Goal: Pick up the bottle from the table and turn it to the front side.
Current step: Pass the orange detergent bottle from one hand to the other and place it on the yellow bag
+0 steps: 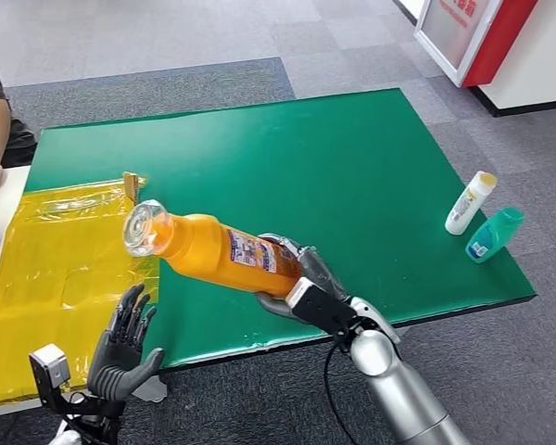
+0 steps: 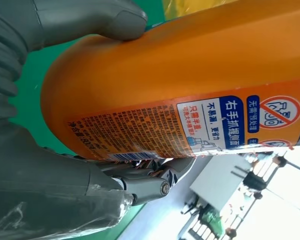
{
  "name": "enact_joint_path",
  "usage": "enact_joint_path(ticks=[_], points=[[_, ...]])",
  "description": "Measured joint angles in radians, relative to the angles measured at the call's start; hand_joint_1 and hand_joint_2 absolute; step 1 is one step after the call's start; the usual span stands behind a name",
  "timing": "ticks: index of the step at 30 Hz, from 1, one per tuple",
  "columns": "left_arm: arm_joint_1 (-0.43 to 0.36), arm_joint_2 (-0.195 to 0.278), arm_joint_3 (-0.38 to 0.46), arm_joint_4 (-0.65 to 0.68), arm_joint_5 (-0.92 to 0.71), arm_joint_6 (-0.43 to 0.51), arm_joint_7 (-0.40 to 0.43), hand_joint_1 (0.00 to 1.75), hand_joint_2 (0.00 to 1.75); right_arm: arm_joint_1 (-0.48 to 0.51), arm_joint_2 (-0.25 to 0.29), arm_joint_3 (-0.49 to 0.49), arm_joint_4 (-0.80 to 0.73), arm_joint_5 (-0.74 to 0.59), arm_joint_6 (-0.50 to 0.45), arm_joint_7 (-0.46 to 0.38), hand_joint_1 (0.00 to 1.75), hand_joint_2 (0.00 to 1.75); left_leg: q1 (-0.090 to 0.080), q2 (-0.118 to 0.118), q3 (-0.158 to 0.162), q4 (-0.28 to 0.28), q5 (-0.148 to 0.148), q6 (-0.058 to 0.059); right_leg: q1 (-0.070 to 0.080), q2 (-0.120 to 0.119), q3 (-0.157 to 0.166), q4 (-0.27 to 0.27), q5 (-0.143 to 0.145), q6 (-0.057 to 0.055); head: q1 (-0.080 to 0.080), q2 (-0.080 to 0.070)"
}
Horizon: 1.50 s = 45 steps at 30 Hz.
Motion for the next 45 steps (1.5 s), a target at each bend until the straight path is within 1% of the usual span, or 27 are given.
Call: enact_joint_path(ticks=[2, 5, 10, 15, 17, 20, 24, 27, 31, 36, 37, 38, 40, 41, 42, 45], points=[[-0.025, 0.010, -0.035, 0.000, 0.060, -0.009, 0.035, 0.00, 1.75, 0.003, 0.028, 0.001, 0.042, -0.002, -0.001, -0.040, 1.75, 1.75, 0.000, 0.000, 0.000, 0.000, 0.001, 0.000, 0.000, 0.000, 0.000, 0.000, 0.001, 0.000, 0.000, 0.000], [-0.052, 0.029, -0.082, 0.000, 0.110, -0.013, 0.050, 0.00, 1.75, 0.007, 0.061, 0.003, 0.094, -0.003, -0.003, -0.074, 1.75, 1.75, 0.000, 0.000, 0.000, 0.000, 0.001, 0.000, 0.000, 0.000, 0.000, 0.000, 0.001, 0.000, 0.000, 0.000], [-0.080, 0.058, -0.135, 0.000, 0.143, -0.036, 0.057, 0.00, 1.75, 0.012, 0.087, 0.007, 0.142, 0.018, -0.013, -0.087, 1.75, 1.75, 0.000, 0.000, 0.000, 0.000, 0.001, 0.000, 0.000, 0.000, 0.000, 0.000, 0.001, 0.000, 0.000, 0.000], [-0.144, 0.102, -0.223, 0.000, 0.203, -0.085, 0.079, 0.00, 1.75, -0.014, 0.109, 0.030, 0.237, 0.090, -0.072, -0.097, 1.75, 1.75, 0.000, 0.000, 0.000, 0.000, 0.001, 0.000, 0.000, 0.000, 0.000, 0.000, 0.001, 0.000, 0.000, 0.000], [-0.167, 0.121, -0.260, 0.000, 0.215, -0.088, 0.080, 0.00, 1.75, -0.029, 0.117, 0.039, 0.280, 0.106, -0.090, -0.101, 1.75, 1.75, 0.000, 0.000, 0.000, 0.000, 0.001, 0.000, 0.000, 0.000, 0.000, 0.000, 0.001, 0.000, 0.000, 0.000], [-0.185, 0.146, -0.292, -0.001, 0.219, -0.084, 0.081, 0.00, 1.75, -0.042, 0.125, 0.047, 0.322, 0.120, -0.102, -0.105, 1.75, 1.75, 0.000, 0.000, 0.000, 0.000, 0.002, 0.000, 0.000, 0.000, 0.000, 0.000, 0.001, 0.000, 0.000, 0.000], [-0.201, 0.174, -0.327, -0.005, 0.205, -0.059, 0.092, 0.00, 1.75, -0.050, 0.130, 0.060, 0.360, 0.153, -0.123, -0.105, 1.75, 1.75, 0.000, 0.000, 0.000, 0.000, 0.002, 0.000, 0.000, 0.000, 0.000, 0.000, 0.001, 0.000, 0.000, 0.000], [-0.212, 0.186, -0.350, -0.015, 0.174, -0.014, 0.104, 0.00, 1.75, -0.052, 0.134, 0.069, 0.382, 0.166, -0.133, -0.105, 1.75, 1.75, 0.000, 0.000, 0.000, 0.000, 0.002, 0.000, 0.000, 0.000, 0.000, 0.000, 0.001, 0.000, 0.000, 0.000], [-0.226, 0.189, -0.372, -0.037, 0.114, 0.062, 0.113, 0.00, 1.75, -0.047, 0.137, 0.084, 0.402, 0.177, -0.131, -0.104, 1.75, 1.75, 0.000, 0.000, 0.000, 0.000, 0.001, 0.000, 0.000, 0.000, 0.000, 0.000, 0.001, 0.000, 0.000, 0.000], [-0.231, 0.187, -0.384, -0.056, 0.070, 0.101, 0.115, 0.00, 1.75, -0.042, 0.140, 0.094, 0.414, 0.181, -0.130, -0.101, 1.75, 1.75, 0.000, 0.000, 0.000, 0.000, 0.001, 0.000, 0.000, 0.000, 0.000, 0.000, 0.001, 0.000, 0.000, 0.000], [-0.231, 0.186, -0.385, -0.061, 0.051, 0.114, 0.117, 0.07, 1.75, -0.041, 0.140, 0.095, 0.416, 0.183, -0.130, -0.099, 1.75, 1.75, 0.000, 0.000, 0.000, 0.000, 0.001, 0.000, 0.000, 0.000, 0.000, 0.000, 0.001, 0.000, 0.000, 0.000], [-0.230, 0.183, -0.385, -0.067, 0.030, 0.128, 0.120, 0.34, 1.75, -0.039, 0.140, 0.095, 0.417, 0.184, -0.130, -0.097, 1.75, 1.75, 0.000, 0.000, 0.000, 0.000, 0.001, 0.000, 0.000, 0.000, 0.000, 0.000, 0.001, 0.000, 0.000, 0.000], [-0.230, 0.177, -0.385, -0.078, -0.005, 0.150, 0.128, 1.21, 1.75, -0.035, 0.140, 0.095, 0.420, 0.187, -0.129, -0.095, 1.75, 1.75, 0.000, 0.000, 0.000, 0.000, 0.001, 0.000, 0.000, 0.000, 0.000, 0.000, 0.001, 0.000, 0.000, 0.000], [-0.230, 0.174, -0.385, -0.083, -0.018, 0.157, 0.132, 1.58, 1.75, -0.033, 0.140, 0.095, 0.421, 0.187, -0.128, -0.095, 1.75, 1.75, 0.000, 0.000, 0.000, 0.000, 0.001, 0.000, 0.000, 0.000, 0.000, 0.000, 0.001, 0.000, 0.000, 0.000], [-0.230, 0.171, -0.385, -0.087, -0.027, 0.163, 0.134, 1.75, 1.75, -0.032, 0.140, 0.094, 0.421, 0.188, -0.128, -0.094, 1.75, 1.75, 0.000, 0.000, 0.000, 0.000, 0.001, 0.000, 0.000, 0.000, 0.000, 0.000, 0.001, 0.000, 0.000, 0.000], [-0.228, 0.162, -0.385, -0.097, -0.041, 0.169, 0.136, 1.75, 1.75, -0.032, 0.140, 0.094, 0.422, 0.189, -0.128, -0.094, 1.75, 1.75, 0.000, 0.000, 0.000, 0.000, 0.001, 0.000, 0.000, 0.000, 0.000, 0.000, 0.001, 0.000, 0.000, 0.000]])
